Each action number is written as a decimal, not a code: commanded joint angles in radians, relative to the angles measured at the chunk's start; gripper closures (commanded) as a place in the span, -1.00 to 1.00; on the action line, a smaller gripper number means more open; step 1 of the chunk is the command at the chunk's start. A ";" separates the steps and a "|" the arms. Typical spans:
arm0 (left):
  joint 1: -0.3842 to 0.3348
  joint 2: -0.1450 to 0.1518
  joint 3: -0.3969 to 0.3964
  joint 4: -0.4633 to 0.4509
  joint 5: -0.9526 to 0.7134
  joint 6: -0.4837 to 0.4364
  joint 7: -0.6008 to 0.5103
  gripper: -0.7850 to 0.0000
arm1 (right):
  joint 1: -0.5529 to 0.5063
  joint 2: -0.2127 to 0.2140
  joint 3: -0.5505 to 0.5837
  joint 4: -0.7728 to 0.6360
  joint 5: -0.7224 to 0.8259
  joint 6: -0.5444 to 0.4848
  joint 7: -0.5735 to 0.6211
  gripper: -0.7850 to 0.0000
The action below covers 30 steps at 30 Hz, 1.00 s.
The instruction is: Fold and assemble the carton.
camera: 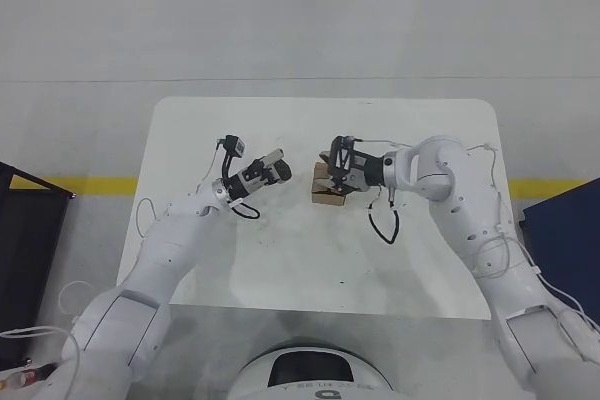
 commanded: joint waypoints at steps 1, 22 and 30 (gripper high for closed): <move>0.002 0.000 0.000 0.000 0.000 -0.001 -0.001 -0.91 | 0.007 -0.001 -0.009 0.006 -0.001 0.006 0.007 0.24; 0.013 -0.004 0.009 -0.008 0.022 0.009 0.000 -0.91 | 0.039 -0.003 -0.083 0.069 -0.002 0.038 0.005 0.46; 0.012 -0.007 0.013 -0.005 0.026 0.013 0.003 -0.92 | 0.023 0.008 -0.069 0.055 -0.016 0.042 -0.029 0.25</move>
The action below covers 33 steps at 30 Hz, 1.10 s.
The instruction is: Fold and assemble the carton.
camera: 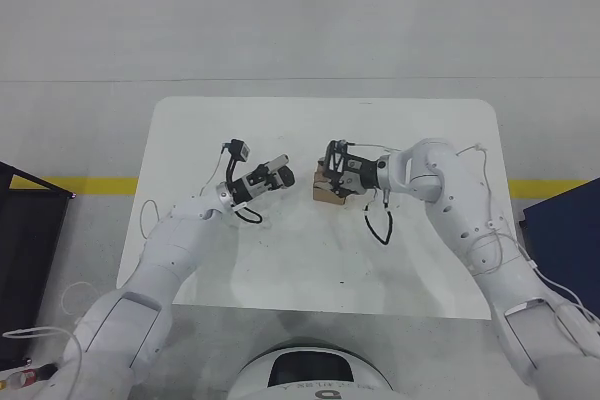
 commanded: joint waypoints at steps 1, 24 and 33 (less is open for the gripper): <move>-0.001 -0.001 0.002 0.001 0.002 0.002 0.002 -0.93 | -0.004 0.003 0.003 -0.005 -0.003 0.000 -0.008 0.11; -0.013 -0.001 -0.005 0.018 0.011 0.011 0.008 -0.95 | -0.011 0.023 0.017 -0.020 0.009 0.020 -0.073 0.16; -0.012 0.000 -0.007 0.016 0.014 0.017 0.003 -0.94 | 0.011 0.022 0.006 0.001 0.067 -0.045 -0.107 0.02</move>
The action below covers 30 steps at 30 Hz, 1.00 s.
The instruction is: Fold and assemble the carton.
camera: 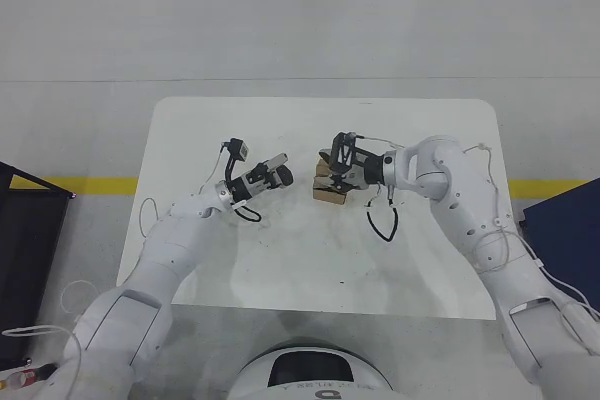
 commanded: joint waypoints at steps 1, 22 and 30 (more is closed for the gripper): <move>0.001 0.001 -0.001 0.000 0.002 0.000 -0.001 -0.95 | -0.007 0.004 0.010 -0.014 0.023 -0.009 -0.019 0.04; 0.036 0.020 -0.027 -0.036 0.015 0.010 0.000 -0.98 | 0.033 0.008 -0.031 0.057 0.007 0.000 -0.041 0.41; 0.052 0.020 -0.023 -0.052 0.023 0.018 0.013 -1.00 | 0.031 0.006 -0.047 0.072 -0.031 -0.007 -0.079 0.76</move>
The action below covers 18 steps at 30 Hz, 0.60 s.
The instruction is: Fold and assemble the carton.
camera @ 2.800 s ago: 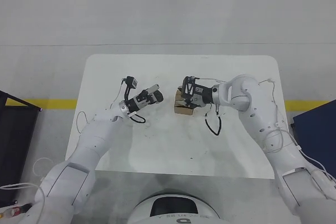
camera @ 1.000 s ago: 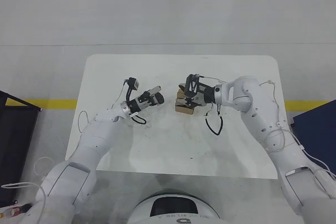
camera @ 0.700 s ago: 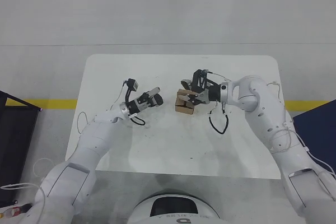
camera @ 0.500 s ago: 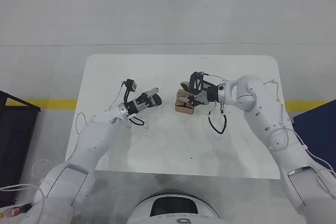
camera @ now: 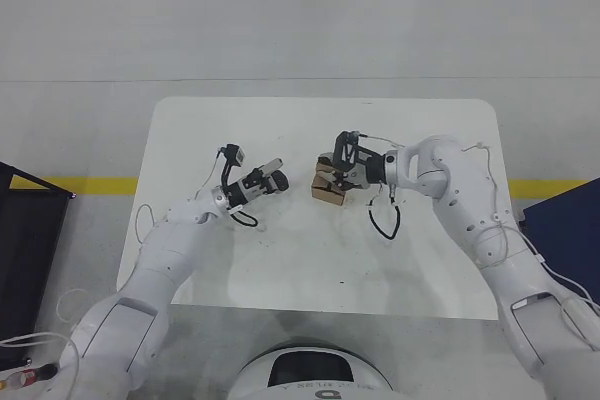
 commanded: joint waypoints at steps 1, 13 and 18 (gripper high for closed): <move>0.004 -0.001 0.003 -0.004 0.003 0.001 0.006 -1.00 | -0.003 0.001 0.000 -0.002 -0.014 -0.002 -0.010 0.78; 0.017 -0.004 0.018 -0.027 0.037 0.001 0.041 -1.00 | -0.105 0.028 0.027 -0.138 -0.284 0.094 -0.176 1.00; 0.020 -0.005 0.025 -0.050 0.059 0.010 0.062 -1.00 | -0.177 0.045 0.039 -0.211 -0.441 0.150 -0.273 1.00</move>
